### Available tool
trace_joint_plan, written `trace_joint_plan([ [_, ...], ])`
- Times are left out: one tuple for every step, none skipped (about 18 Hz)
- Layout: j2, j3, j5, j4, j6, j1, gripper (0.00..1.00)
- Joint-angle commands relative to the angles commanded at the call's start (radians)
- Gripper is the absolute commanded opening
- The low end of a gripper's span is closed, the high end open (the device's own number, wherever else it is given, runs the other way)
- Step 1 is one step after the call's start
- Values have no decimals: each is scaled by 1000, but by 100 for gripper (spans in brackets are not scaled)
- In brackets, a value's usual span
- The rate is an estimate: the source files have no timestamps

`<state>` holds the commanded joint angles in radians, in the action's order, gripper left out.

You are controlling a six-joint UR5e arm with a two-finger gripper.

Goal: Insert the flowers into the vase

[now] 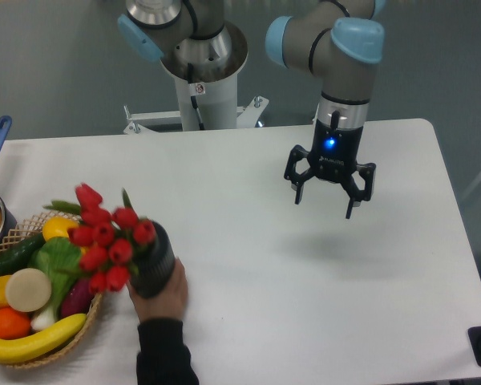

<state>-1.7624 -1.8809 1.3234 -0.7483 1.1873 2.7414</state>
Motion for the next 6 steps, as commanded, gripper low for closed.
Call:
trace_joint_plan([
  [-8,26,46,-47,3,-17,100],
  [-17,49,87,-93,14,-37,100],
  [-28,63,118,-118,23,-55,100],
  [-31,63,134,-121,25,-63,100],
  [-32,54,137,-120,25,-65,100],
  [-32,49,140,-118,25,-65,100],
])
